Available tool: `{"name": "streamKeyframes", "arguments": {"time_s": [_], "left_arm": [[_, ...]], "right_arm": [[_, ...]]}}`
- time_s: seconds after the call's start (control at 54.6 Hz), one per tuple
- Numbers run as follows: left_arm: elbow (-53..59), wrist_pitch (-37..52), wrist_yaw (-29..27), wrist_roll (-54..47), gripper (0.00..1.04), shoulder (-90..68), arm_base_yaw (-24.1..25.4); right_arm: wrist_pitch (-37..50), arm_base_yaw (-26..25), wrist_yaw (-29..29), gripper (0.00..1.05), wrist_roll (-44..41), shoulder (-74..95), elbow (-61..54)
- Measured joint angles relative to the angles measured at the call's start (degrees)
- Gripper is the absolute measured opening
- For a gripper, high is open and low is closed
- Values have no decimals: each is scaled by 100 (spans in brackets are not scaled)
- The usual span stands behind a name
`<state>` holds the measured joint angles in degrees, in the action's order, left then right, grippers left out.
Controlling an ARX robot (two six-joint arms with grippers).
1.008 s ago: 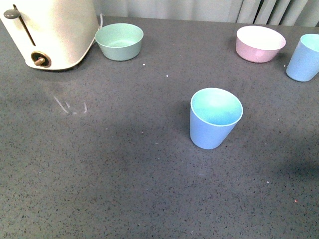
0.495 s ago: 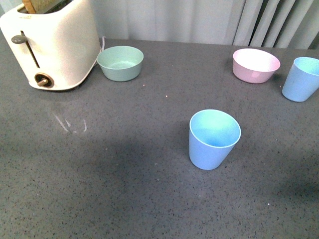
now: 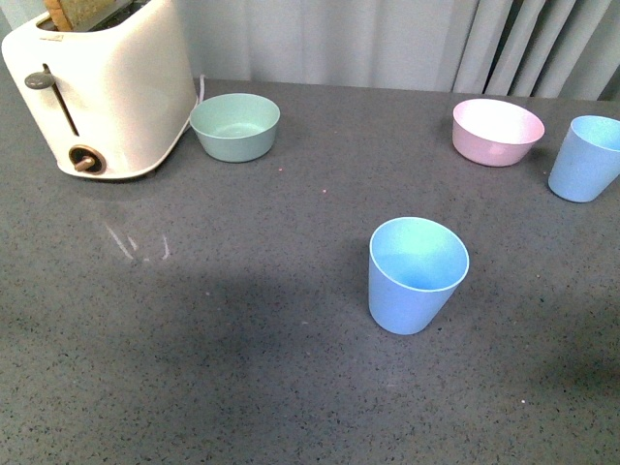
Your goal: Stack blue cups with both arms
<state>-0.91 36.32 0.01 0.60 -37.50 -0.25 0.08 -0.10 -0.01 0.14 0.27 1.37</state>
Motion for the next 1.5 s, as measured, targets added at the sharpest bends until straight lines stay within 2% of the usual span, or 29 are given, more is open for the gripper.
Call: {"name": "streamKeyframes", "arguments": {"time_s": [0.532, 1.063, 1.191, 1.43, 1.503], "left_arm": [[4, -1735, -2, 2, 2, 1858, 0], [4, -2597, -2, 2, 2, 2719, 0], [2, -3556, 0, 0, 2, 3521, 2], [2, -3624, -2, 0, 2, 3698, 2], [2, -3624, -2, 2, 16, 3698, 2]], "right_arm": [[0, 0, 2, 96, 0, 0, 0], [0, 0, 2, 96, 0, 0, 0], [0, 0, 2, 96, 0, 0, 0], [0, 0, 2, 96, 0, 0, 0], [0, 0, 2, 96, 0, 0, -2]]}}
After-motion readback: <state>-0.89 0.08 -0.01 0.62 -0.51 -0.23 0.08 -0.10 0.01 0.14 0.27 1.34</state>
